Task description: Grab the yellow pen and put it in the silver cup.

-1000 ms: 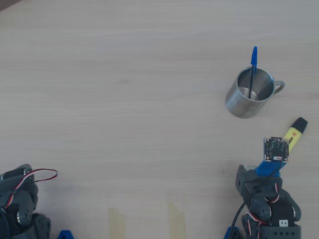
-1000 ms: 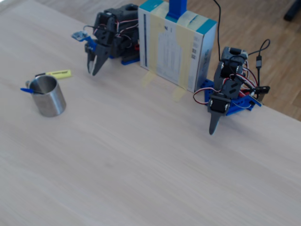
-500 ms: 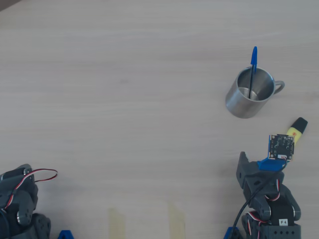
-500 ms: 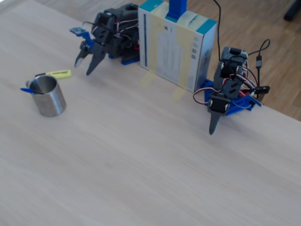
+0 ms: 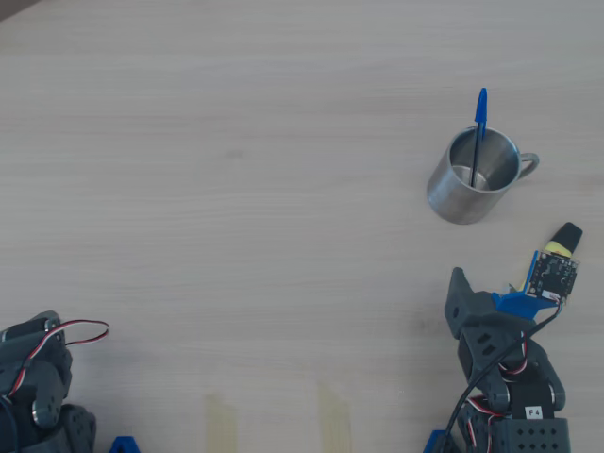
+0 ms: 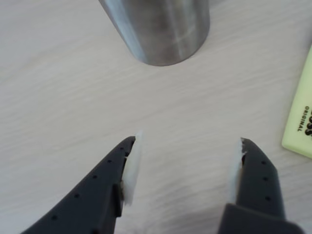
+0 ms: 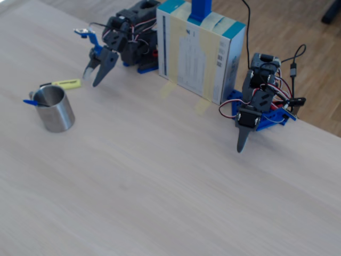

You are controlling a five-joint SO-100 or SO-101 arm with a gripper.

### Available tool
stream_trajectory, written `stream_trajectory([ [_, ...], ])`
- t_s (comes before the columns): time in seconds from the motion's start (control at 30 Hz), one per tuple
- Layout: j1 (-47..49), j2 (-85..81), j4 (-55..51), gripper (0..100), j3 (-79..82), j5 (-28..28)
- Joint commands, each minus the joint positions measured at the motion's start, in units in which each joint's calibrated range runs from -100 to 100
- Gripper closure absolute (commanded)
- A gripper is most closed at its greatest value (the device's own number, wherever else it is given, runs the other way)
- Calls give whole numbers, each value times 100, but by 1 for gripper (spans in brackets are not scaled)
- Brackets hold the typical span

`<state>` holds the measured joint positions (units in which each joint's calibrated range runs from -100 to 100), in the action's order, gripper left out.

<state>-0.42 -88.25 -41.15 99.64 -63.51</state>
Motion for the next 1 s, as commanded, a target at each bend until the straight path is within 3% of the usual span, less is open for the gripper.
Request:
stream_trajectory([
  [0.0,-37,163,293,69,-309,-73],
  [0.4,-412,1160,207,69,-1968,-73],
  [0.97,-1066,2540,-1406,69,-3991,-31],
])
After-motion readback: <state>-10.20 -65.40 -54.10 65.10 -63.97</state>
